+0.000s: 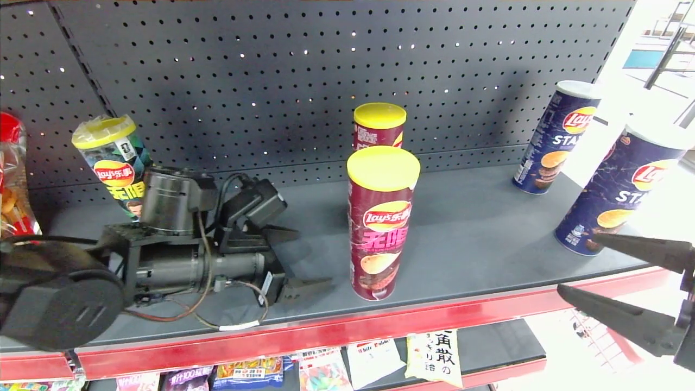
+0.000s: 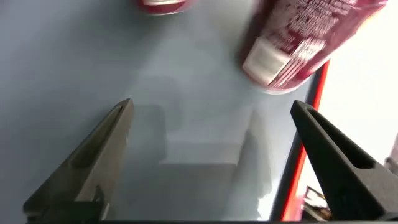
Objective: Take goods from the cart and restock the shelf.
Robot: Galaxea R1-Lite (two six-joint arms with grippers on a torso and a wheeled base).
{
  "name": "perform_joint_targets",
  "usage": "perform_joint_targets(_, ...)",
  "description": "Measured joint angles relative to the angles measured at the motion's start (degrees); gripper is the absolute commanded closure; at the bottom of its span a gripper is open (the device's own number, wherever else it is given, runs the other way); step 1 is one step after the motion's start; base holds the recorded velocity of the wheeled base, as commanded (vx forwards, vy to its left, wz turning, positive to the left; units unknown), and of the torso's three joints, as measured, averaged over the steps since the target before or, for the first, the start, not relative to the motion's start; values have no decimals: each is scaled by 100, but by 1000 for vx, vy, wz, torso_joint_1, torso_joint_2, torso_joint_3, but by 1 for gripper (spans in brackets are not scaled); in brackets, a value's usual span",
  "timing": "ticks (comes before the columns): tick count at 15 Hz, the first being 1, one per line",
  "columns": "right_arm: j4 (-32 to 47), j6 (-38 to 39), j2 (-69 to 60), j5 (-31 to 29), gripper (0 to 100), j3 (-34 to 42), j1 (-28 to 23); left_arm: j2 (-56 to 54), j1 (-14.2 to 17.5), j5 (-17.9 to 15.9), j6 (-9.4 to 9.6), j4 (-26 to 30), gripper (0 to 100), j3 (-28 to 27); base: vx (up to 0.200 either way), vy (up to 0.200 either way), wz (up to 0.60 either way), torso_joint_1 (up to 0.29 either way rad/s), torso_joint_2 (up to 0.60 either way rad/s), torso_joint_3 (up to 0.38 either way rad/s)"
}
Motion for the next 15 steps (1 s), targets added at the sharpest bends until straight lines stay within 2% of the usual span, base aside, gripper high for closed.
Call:
perform_joint_targets(2,-2,-9,-251,-529,0,402,-30,-719,166,711,-165,22,0,414,0,0,0,0,0,0)
perform_joint_targets(4,-20,-5,-556,-1401,0,700,-179,-1576,322,1631,-360,129,0,833,0,0,0,0,0,0)
perform_joint_targets(6,-32,82,-827,-1581,0,887,-336,-2494,411,2293,-644,462,0,1254,0,0,0,0,0,0)
perform_joint_targets(9,-5,116,-1146,-1702,0,1029,-585,-3690,584,3294,-986,1339,0,1698,0,0,0,0,0,0)
perform_joint_targets(12,-5,115,-1262,-1704,0,1211,-833,-4389,798,3433,-824,1527,0,1809,0,0,0,0,0,0)
perform_joint_targets(15,-11,101,-1318,-1704,0,1314,-868,-4702,840,3435,-817,1525,0,1831,-200,0,0,6,2,-1)
